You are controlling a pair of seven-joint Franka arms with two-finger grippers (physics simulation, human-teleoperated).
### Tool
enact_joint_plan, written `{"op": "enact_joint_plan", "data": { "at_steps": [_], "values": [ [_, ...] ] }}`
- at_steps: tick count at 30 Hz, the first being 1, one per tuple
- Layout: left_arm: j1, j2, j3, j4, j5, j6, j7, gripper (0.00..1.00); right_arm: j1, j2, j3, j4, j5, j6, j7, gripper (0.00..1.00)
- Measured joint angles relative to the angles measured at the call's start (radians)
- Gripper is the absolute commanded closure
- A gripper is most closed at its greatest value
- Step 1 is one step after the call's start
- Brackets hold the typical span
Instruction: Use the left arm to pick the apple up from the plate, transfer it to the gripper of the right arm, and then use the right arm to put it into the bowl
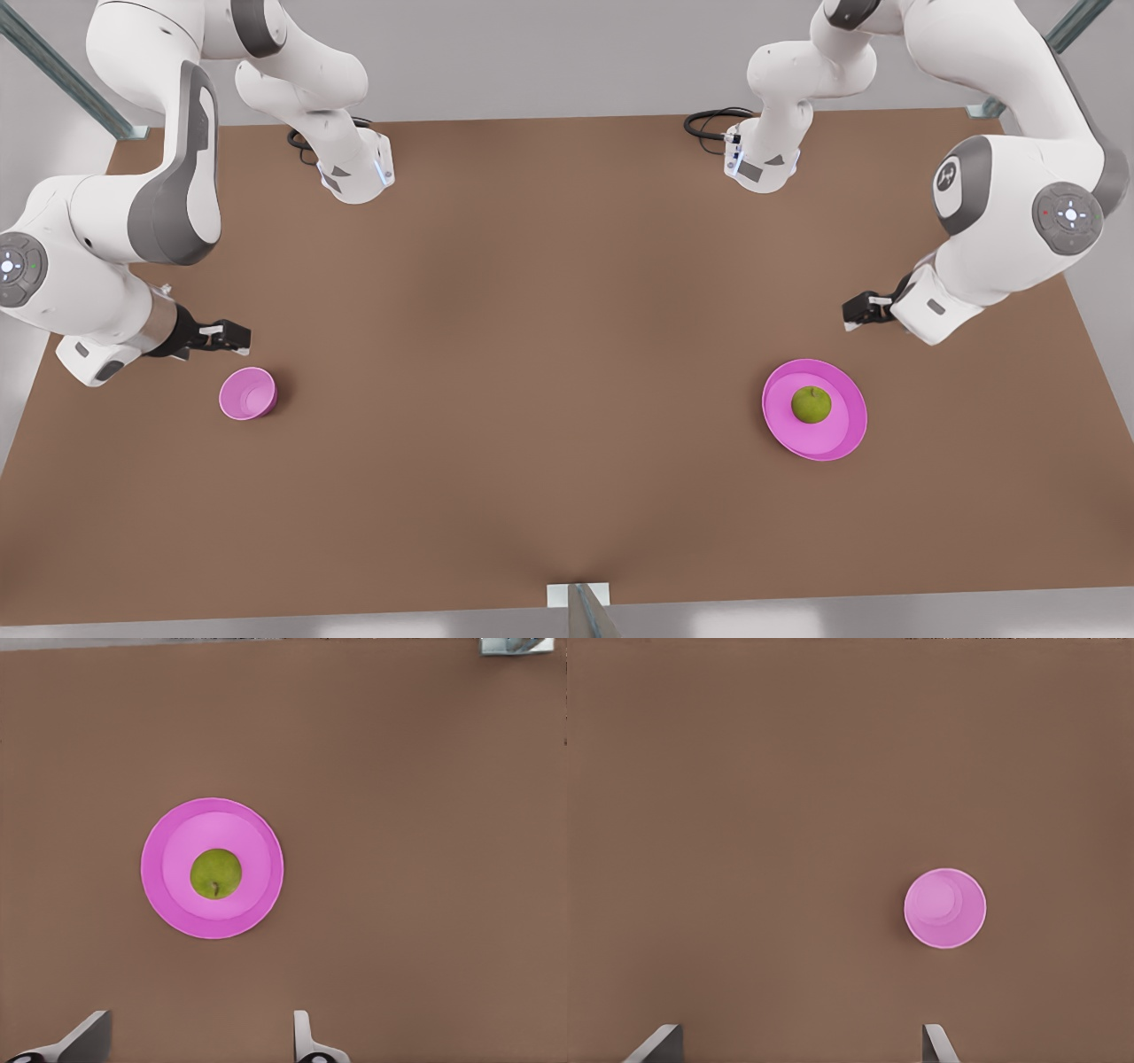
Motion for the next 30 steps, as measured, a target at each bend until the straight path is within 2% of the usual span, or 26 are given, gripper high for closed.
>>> {"op": "enact_joint_plan", "data": {
  "at_steps": [2,6,9,16,30],
  "values": [
    [0.000,0.000,0.000,-0.019,0.001,0.019,0.003,0.00,0.000,0.000,0.000,0.000,0.000,0.003,-0.006,0.00],
    [-0.005,0.033,0.011,-0.378,-0.007,0.242,-0.019,0.00,0.000,0.000,0.000,0.000,0.000,0.008,-0.016,0.00],
    [0.012,0.111,0.032,-0.483,-0.016,0.441,-0.035,0.00,0.000,0.000,0.000,0.000,0.000,0.010,-0.022,0.00],
    [0.056,0.221,0.035,-0.541,-0.021,0.678,-0.054,0.00,0.000,0.000,0.000,0.000,0.000,0.012,-0.032,0.00],
    [0.057,0.320,0.035,-0.514,-0.017,0.841,-0.041,0.00,0.000,0.000,0.000,0.000,0.000,0.013,-0.045,0.00]
  ]
}}
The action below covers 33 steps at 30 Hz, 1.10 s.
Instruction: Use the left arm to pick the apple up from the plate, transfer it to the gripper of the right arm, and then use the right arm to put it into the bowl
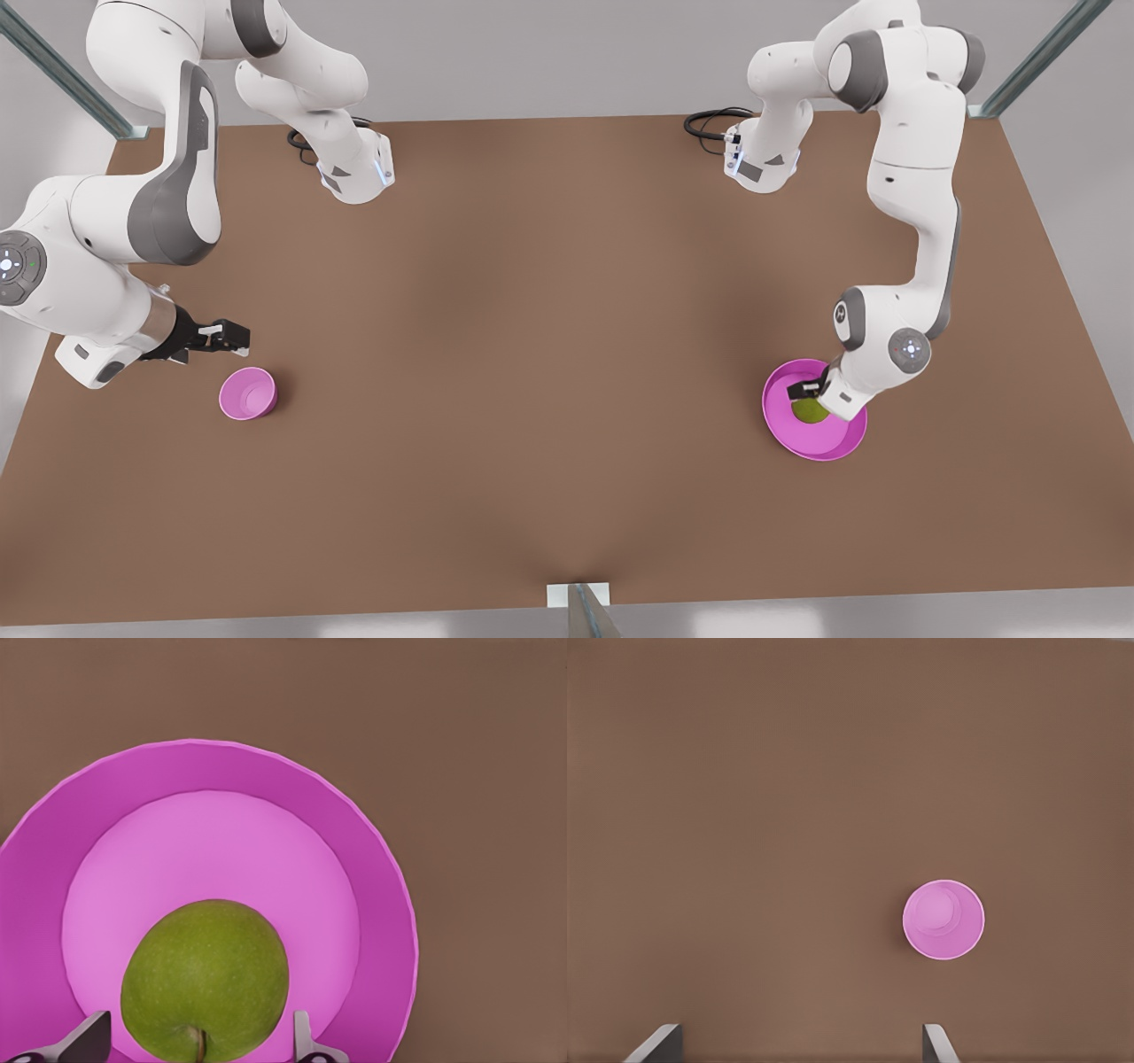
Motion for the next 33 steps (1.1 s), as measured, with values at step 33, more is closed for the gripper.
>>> {"op": "enact_joint_plan", "data": {
  "at_steps": [33],
  "values": [
    [-0.019,0.006,-0.289,0.453,-0.141,-0.084,0.080,0.19,0.010,-0.081,0.008,-0.106,-0.003,-0.001,0.026,0.00]
  ]
}}
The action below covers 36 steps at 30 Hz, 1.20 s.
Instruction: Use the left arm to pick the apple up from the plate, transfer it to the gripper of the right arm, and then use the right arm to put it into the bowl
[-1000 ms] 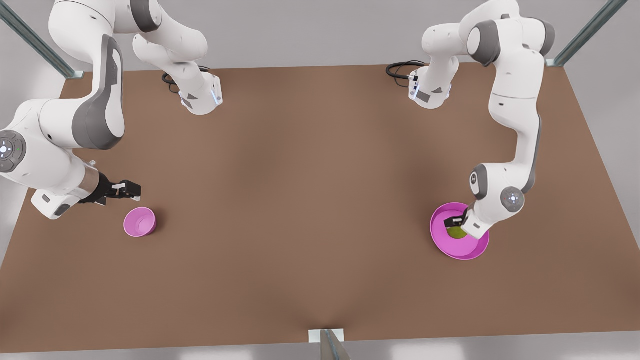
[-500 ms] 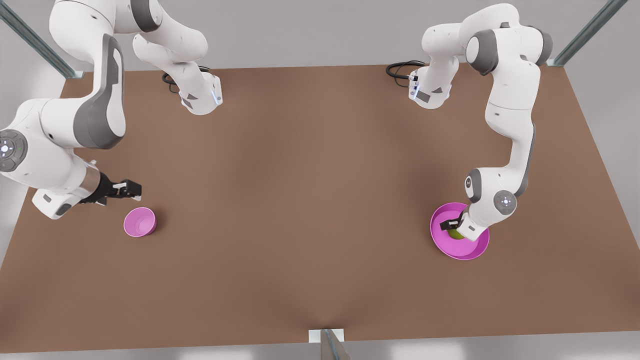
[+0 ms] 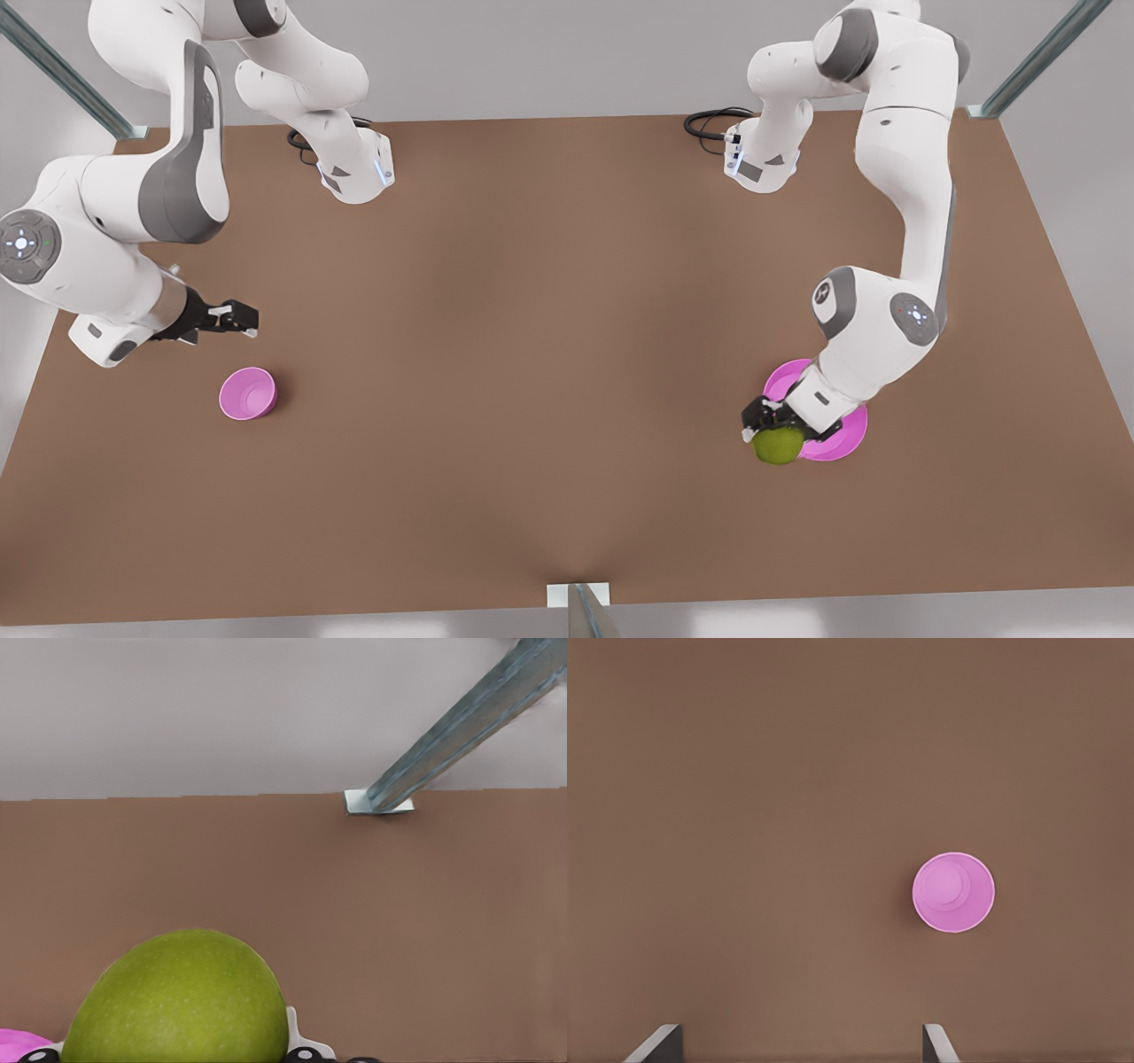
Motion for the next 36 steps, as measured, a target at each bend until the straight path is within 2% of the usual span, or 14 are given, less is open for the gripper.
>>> {"op": "enact_joint_plan", "data": {
  "at_steps": [4,8,13,16,19,26,30,36],
  "values": [
    [-0.045,0.212,-0.219,0.183,-0.211,0.007,0.144,0.16,0.000,0.043,0.001,0.029,0.097,0.016,0.006,0.00],
    [-0.098,0.383,-0.379,0.314,-0.326,0.096,0.329,0.16,0.007,0.165,0.000,0.084,0.414,0.043,0.011,0.00],
    [-0.212,0.516,-0.423,0.468,-0.373,0.206,0.535,0.16,0.011,0.353,0.016,0.112,0.952,0.076,0.014,0.00],
    [-0.272,0.551,-0.426,0.490,-0.381,0.287,0.666,0.17,0.012,0.451,0.037,0.160,1.190,0.092,-0.003,0.00],
    [-0.316,0.562,-0.423,0.499,-0.385,0.367,0.798,0.17,0.012,0.544,0.042,0.226,1.331,0.102,-0.038,0.00],
    [-0.368,0.580,-0.425,0.513,-0.388,0.510,1.043,0.16,0.036,0.606,0.064,0.227,1.442,0.096,-0.168,0.00],
    [-0.384,0.588,-0.427,0.513,-0.390,0.558,1.146,0.16,0.038,0.703,0.064,0.373,1.435,0.079,-0.227,0.00],
    [-0.396,0.594,-0.428,0.513,-0.390,0.594,1.263,0.14,0.045,0.719,0.101,0.393,1.410,0.037,-0.311,0.00]
  ]
}}
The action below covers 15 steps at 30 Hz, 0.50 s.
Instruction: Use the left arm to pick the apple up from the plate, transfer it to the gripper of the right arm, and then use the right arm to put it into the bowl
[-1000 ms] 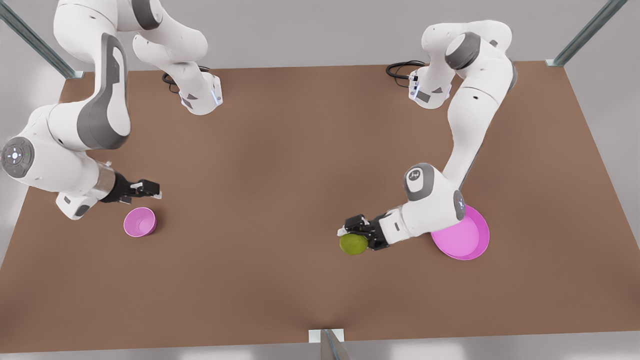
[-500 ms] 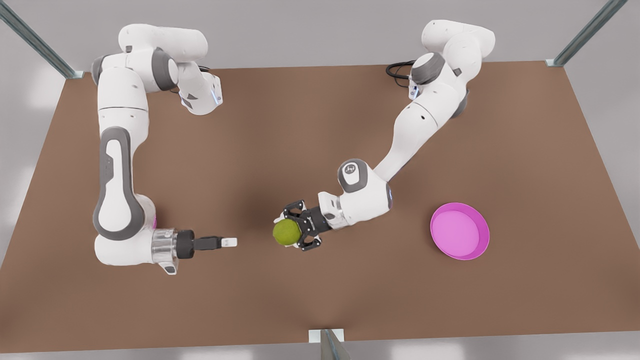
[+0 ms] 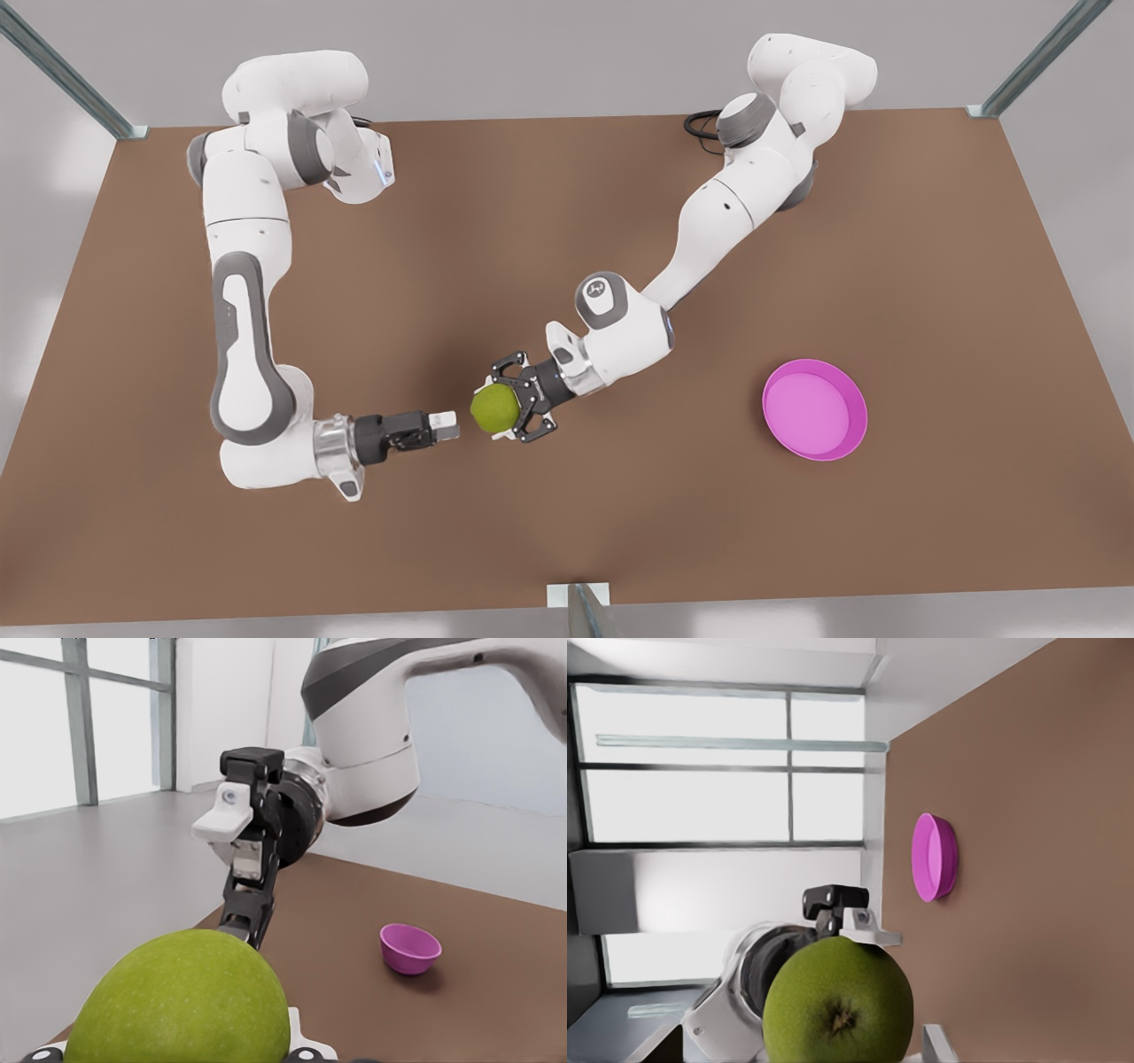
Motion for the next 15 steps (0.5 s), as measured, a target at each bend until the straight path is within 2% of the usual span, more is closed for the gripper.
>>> {"op": "enact_joint_plan", "data": {
  "at_steps": [15],
  "values": [
    [-0.010,0.001,0.001,0.000,0.000,0.034,0.164,0.14,0.060,0.003,0.007,-0.035,-0.026,0.016,-0.153,0.00]
  ]
}}
